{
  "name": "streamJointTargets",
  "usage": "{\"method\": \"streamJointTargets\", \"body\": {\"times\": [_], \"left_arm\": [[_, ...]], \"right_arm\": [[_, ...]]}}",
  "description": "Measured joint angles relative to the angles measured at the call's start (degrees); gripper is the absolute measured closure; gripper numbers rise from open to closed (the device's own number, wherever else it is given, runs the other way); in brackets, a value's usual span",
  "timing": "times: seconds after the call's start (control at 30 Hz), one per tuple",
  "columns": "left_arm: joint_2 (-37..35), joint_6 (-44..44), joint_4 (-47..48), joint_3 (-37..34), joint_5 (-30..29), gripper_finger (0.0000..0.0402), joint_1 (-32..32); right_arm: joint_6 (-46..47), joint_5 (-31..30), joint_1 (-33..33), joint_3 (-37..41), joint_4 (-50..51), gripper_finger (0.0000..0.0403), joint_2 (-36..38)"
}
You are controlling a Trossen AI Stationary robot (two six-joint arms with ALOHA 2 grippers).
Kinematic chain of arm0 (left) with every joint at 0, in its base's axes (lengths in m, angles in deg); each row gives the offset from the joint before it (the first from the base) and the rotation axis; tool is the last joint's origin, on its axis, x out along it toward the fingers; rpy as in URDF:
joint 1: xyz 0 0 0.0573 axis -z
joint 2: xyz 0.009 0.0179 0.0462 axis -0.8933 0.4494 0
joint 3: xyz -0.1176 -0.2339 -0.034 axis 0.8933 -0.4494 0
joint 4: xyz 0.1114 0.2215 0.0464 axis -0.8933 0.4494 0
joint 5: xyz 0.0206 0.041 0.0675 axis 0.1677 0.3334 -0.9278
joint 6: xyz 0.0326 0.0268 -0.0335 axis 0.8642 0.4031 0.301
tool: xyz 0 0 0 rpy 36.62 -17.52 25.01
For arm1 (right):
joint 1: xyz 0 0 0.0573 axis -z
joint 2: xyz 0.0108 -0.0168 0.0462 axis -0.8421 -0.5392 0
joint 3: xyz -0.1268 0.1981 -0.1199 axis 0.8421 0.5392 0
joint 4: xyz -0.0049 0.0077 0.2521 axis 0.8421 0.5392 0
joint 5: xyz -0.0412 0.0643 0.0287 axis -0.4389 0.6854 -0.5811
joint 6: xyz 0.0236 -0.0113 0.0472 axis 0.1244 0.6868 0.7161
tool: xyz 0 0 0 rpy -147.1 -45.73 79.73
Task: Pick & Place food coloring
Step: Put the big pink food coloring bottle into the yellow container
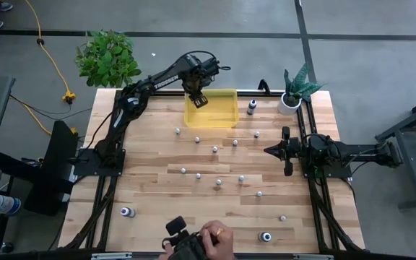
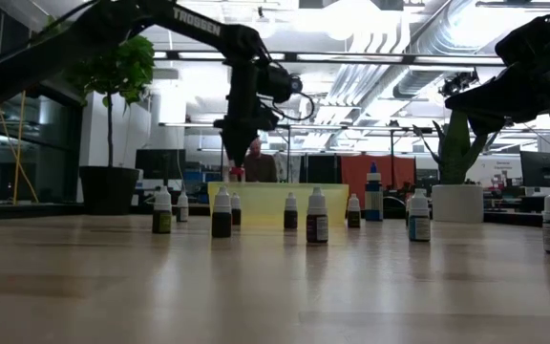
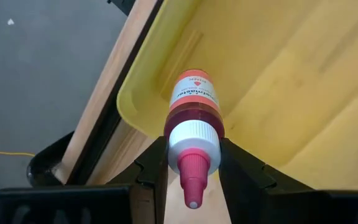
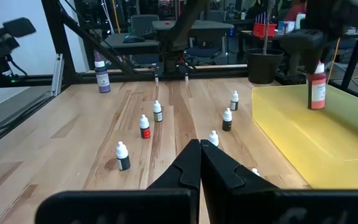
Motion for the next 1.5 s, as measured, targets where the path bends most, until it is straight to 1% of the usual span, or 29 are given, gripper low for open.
{"method": "streamJointTargets", "body": {"times": [0.33, 0.47, 0.7, 0.83, 1.17, 1.5], "left_arm": [[1.26, -2.0, -0.17, 0.04, -0.3, 0.0298, -2.08], [1.26, -3.0, 0.3, 0.04, 1.16, 0.0296, -2.92], [1.35, -3.02, -1.19, 0.04, 2.24, 0.0269, -3.19], [2.23, -2.97, -1.14, 0.07, 3.34, 0.0264, -3.58], [2.68, -2.39, -2.08, 0.09, 1.24, 0.0262, -3.6], [2.68, 0.79, -4.77, 0.39, 1.64, 0.0261, -3.58]], "right_arm": [[0.0, 0.0, 0.02, -0.02, 0.02, 0.0402, 0.0], [0.0, 0.02, 0.0, 0.0, 0.01, 0.0402, 0.0], [0.0, 0.01, 0.0, -0.02, 0.01, 0.0402, 0.0], [-0.02, 0.02, 0.01, -0.01, 0.01, 0.0402, 0.0], [-0.01, 0.0, 0.01, -0.01, 0.02, 0.0402, 0.0], [0.0, 0.0, 0.0, 0.0, 0.02, 0.0402, 0.0]]}}
